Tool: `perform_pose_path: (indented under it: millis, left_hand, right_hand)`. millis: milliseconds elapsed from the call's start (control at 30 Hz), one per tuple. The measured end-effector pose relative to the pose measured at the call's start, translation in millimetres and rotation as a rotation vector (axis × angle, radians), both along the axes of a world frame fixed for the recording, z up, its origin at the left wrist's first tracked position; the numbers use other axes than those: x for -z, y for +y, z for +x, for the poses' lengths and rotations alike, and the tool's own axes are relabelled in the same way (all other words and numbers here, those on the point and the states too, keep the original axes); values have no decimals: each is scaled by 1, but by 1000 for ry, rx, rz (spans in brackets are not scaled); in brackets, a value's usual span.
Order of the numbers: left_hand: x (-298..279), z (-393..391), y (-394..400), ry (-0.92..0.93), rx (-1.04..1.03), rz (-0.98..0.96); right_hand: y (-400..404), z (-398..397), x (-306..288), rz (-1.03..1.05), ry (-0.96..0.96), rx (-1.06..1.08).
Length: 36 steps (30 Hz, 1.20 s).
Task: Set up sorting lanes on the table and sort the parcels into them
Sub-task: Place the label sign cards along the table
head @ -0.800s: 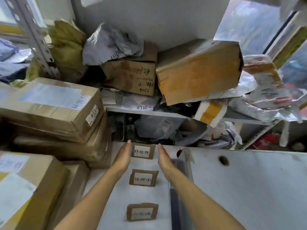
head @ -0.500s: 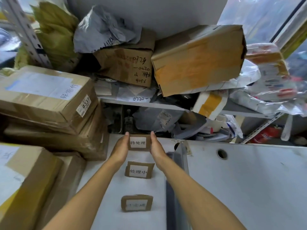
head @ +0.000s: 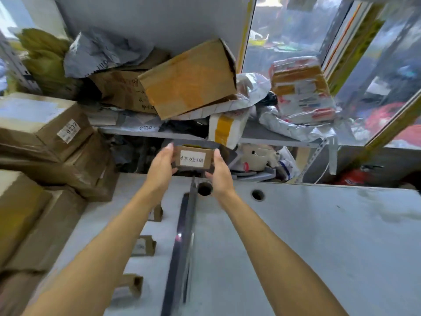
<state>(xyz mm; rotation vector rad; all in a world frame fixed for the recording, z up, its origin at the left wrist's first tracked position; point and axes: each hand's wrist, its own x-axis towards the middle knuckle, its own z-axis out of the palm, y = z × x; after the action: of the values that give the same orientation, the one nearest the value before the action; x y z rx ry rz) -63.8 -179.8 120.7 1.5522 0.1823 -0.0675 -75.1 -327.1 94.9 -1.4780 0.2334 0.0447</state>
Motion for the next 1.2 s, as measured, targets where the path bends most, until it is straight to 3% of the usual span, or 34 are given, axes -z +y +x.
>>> perform_pose_path:
  millis: [133, 367, 600, 1033, 1200]
  left_hand:
    - [10, -18, -86, 66, 34, 13]
    - [80, -39, -181, 278, 163, 22]
    - [115, -38, -210, 406, 156, 49]
    - [122, -31, -214, 412, 189, 136]
    - [106, -38, -195, 376, 167, 92]
  right_hand:
    - [-85, -20, 15, -3, 61, 47]
    - [-181, -49, 72, -61, 273, 75]
    - [-202, -45, 111, -25, 377, -8]
    - [-202, -40, 129, -48, 386, 71]
    - [-189, -53, 108, -110, 357, 262]
